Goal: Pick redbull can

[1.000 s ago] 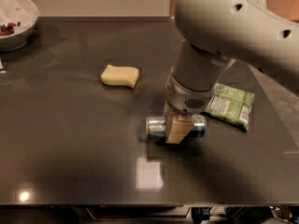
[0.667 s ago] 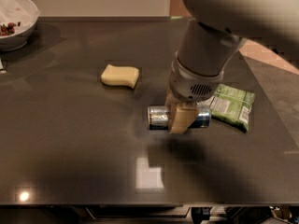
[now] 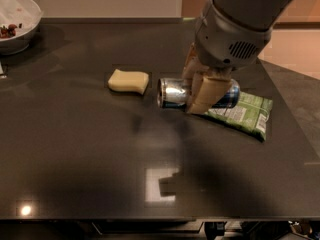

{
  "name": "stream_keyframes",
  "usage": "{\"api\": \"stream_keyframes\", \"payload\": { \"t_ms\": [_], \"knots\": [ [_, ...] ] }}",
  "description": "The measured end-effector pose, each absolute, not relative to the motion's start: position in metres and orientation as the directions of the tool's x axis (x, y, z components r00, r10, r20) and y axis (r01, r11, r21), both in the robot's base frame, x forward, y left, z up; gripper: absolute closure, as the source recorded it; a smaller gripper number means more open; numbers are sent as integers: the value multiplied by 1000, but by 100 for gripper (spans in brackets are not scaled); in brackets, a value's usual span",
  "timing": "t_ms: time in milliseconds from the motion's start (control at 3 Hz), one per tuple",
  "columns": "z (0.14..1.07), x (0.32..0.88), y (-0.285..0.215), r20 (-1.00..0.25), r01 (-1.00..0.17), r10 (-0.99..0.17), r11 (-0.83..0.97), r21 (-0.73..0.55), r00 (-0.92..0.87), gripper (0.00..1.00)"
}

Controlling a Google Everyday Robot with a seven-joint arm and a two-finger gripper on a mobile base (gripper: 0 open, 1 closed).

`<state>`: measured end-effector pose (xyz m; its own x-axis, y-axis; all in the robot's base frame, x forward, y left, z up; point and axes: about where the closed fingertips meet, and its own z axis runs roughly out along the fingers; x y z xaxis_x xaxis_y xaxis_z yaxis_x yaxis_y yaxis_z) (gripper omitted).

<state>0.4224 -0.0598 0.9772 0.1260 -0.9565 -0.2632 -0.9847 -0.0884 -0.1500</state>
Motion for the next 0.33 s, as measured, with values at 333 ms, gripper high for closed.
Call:
{"api": "stream_keyframes", "payload": {
  "t_ms": [333],
  "knots": [
    [979,424,-57,-267,-983,-955,-88,-161,129,100]
  ]
}}
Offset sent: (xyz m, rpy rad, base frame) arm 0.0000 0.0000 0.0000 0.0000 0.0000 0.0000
